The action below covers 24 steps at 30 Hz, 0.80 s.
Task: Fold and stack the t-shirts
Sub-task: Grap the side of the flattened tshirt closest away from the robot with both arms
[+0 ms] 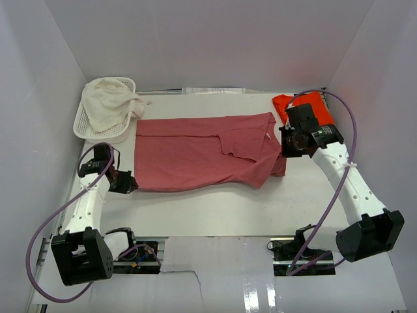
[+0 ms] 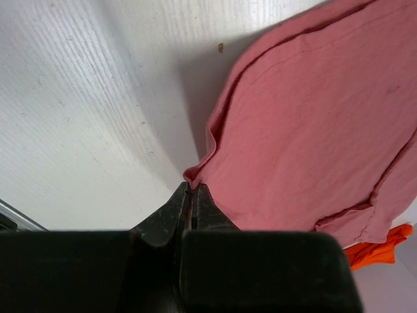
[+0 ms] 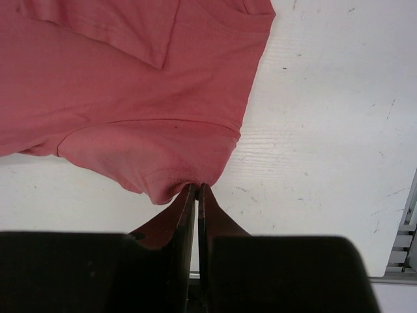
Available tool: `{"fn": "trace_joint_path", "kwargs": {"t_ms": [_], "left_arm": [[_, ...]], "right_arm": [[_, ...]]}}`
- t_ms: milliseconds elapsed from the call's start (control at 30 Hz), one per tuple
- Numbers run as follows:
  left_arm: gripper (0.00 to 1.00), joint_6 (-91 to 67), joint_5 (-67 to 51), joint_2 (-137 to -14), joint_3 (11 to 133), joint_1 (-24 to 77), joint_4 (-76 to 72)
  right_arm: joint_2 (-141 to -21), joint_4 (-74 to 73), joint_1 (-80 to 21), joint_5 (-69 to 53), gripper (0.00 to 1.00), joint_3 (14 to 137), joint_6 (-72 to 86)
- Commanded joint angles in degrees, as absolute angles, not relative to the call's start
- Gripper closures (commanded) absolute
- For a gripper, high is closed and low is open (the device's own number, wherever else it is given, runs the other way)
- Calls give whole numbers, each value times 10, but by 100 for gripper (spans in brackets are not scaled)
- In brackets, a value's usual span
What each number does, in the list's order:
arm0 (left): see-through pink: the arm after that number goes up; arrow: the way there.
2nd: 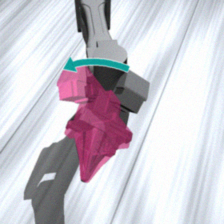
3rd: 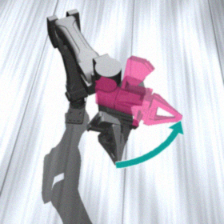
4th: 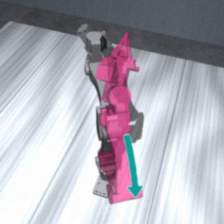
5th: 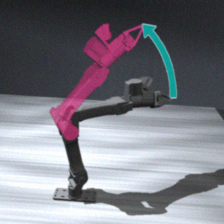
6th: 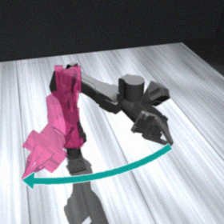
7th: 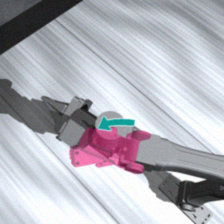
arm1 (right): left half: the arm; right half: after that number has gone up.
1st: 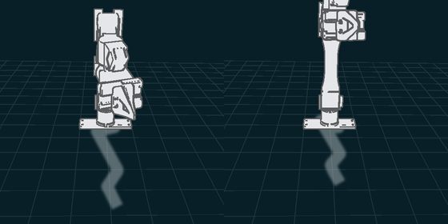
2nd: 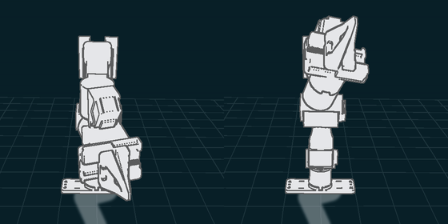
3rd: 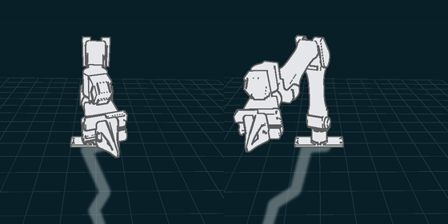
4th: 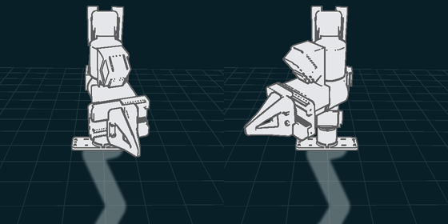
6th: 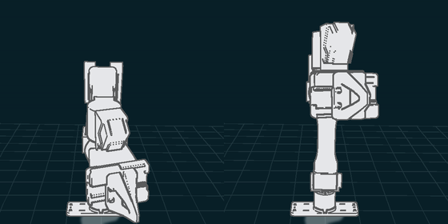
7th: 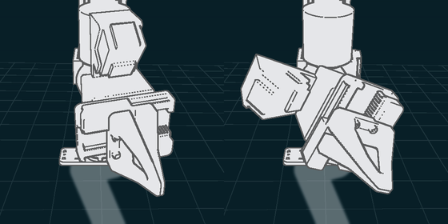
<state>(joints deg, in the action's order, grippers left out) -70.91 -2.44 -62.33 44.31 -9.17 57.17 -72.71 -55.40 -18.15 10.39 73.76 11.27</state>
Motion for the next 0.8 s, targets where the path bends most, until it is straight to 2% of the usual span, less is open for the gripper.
{"fn": "trace_joint_path", "kwargs": {"t_ms": [0, 500, 767], "left_arm": [[100, -716, -20, -618, 461, -94, 599], [100, -742, -21, -629, 470, -94, 574], [100, -739, -9, -671, 520, -94, 565]], "right_arm": [[-730, -535, -174, 98, 92, 775, 100], [-761, -544, -147, 86, 92, 839, 89], [-757, -542, -142, 83, 92, 820, 86]]}}
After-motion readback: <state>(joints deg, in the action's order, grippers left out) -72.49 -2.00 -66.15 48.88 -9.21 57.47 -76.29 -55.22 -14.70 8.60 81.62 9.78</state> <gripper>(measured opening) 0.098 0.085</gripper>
